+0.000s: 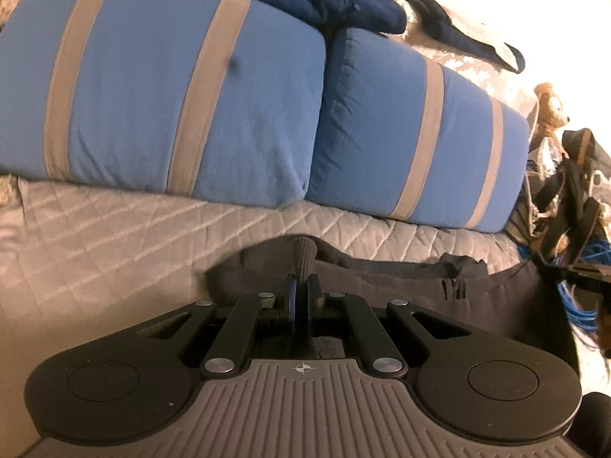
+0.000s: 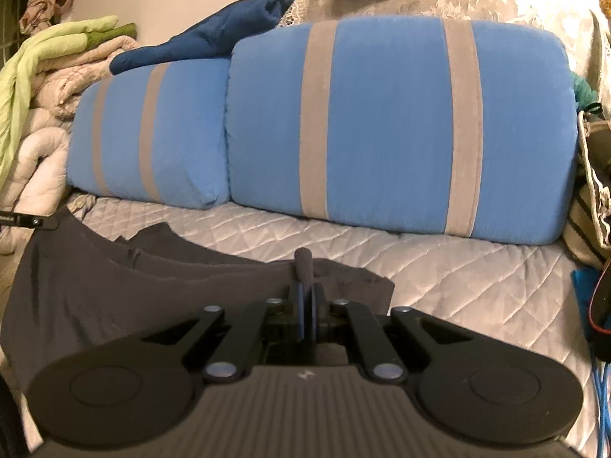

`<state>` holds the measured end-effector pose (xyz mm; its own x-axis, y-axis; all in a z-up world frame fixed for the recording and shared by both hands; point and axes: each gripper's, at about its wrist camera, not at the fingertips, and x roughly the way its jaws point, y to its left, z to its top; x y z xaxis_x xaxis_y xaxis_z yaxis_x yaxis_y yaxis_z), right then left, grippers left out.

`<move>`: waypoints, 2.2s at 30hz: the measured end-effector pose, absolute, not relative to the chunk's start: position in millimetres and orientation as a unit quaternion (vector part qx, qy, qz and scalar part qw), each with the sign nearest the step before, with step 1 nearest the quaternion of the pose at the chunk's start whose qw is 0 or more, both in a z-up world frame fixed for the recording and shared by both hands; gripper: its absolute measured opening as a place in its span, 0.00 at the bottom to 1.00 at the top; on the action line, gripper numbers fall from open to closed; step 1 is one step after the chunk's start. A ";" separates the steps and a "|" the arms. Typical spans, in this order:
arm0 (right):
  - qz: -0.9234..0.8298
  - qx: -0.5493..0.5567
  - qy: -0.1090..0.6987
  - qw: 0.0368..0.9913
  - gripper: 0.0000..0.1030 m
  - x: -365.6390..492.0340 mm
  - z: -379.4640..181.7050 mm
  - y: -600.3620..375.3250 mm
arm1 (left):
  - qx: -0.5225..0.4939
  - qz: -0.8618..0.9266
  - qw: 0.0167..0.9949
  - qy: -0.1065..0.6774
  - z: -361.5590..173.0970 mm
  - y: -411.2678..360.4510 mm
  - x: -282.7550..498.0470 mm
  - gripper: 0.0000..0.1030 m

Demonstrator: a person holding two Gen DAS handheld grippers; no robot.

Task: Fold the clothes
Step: 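Drag the held hoodie toward the blue pillows with the left gripper, then open the left gripper to release the hoodie, then move both open grippers over the dark grey hoodie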

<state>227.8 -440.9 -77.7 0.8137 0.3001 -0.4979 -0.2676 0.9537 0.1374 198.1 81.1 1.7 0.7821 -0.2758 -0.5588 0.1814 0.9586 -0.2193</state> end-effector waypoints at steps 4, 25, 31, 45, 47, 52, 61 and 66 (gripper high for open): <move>0.133 0.023 0.259 0.956 0.03 239.6 -73.4 -434.5 | -0.056 -0.106 0.946 0.300 3.7 76.2 206.7 0.05; 0.069 0.011 0.290 0.954 0.03 318.9 -93.6 -434.3 | 0.011 -0.058 0.949 0.308 -28.4 54.0 283.3 0.05; 0.059 0.005 0.312 0.948 0.03 337.2 -115.2 -431.2 | 0.030 -0.039 0.944 0.327 -58.4 50.7 294.4 0.05; 0.003 -0.047 0.324 0.945 0.56 349.0 -141.6 -416.7 | 0.040 -0.007 0.936 0.350 -71.2 49.0 312.2 0.24; -0.009 -0.038 0.314 0.949 0.87 345.1 -136.2 -421.1 | 0.032 0.005 0.937 0.347 -65.0 53.7 309.6 0.40; 0.002 -0.007 0.286 0.958 1.00 330.7 -120.1 -427.0 | 0.003 0.006 0.946 0.325 -42.2 56.1 294.1 0.62; 0.099 -0.025 0.275 0.956 1.00 310.0 -121.9 -381.6 | 0.032 -0.071 0.953 0.294 -40.2 -5.4 274.6 0.71; 0.092 -0.034 0.308 0.946 1.00 320.7 -157.1 -375.5 | 0.073 -0.067 0.945 0.310 -88.1 -14.4 280.9 0.85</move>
